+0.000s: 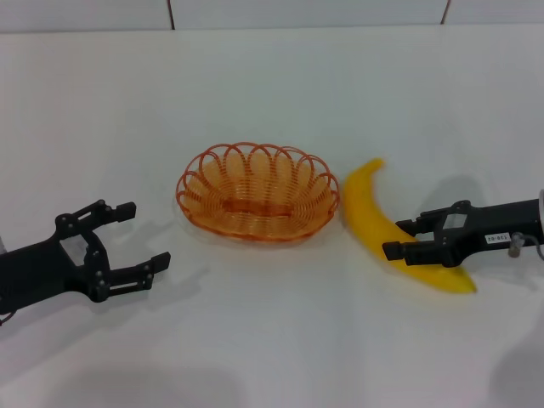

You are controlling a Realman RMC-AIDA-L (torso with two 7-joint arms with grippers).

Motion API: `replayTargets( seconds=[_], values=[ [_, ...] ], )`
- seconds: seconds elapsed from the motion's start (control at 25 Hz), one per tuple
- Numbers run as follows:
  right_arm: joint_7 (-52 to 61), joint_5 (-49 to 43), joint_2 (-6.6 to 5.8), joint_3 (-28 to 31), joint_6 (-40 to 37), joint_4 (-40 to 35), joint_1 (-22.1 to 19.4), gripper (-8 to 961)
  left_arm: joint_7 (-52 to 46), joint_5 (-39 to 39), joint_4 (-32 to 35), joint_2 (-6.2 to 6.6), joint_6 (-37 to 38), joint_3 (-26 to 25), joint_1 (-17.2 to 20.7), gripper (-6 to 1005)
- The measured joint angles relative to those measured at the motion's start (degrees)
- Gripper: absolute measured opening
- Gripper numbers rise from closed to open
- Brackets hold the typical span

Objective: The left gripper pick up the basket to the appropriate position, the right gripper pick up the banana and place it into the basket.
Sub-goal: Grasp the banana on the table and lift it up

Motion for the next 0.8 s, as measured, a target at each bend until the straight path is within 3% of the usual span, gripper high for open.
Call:
replayTargets(
  seconds=[0.48,0.8],
  values=[
    [0.9,3.1,-0.04,0.6,0.2,-0.4,0.3,489,0.0,0.2,0.0,0.02,0.8,-0.3,0.1,915],
    [0.1,13.4,-1.77,0.6,-1.0,-1.0,-0.1,481,0.0,0.2,0.0,0.07,1.6,-0.4,0.4,915]
  ],
)
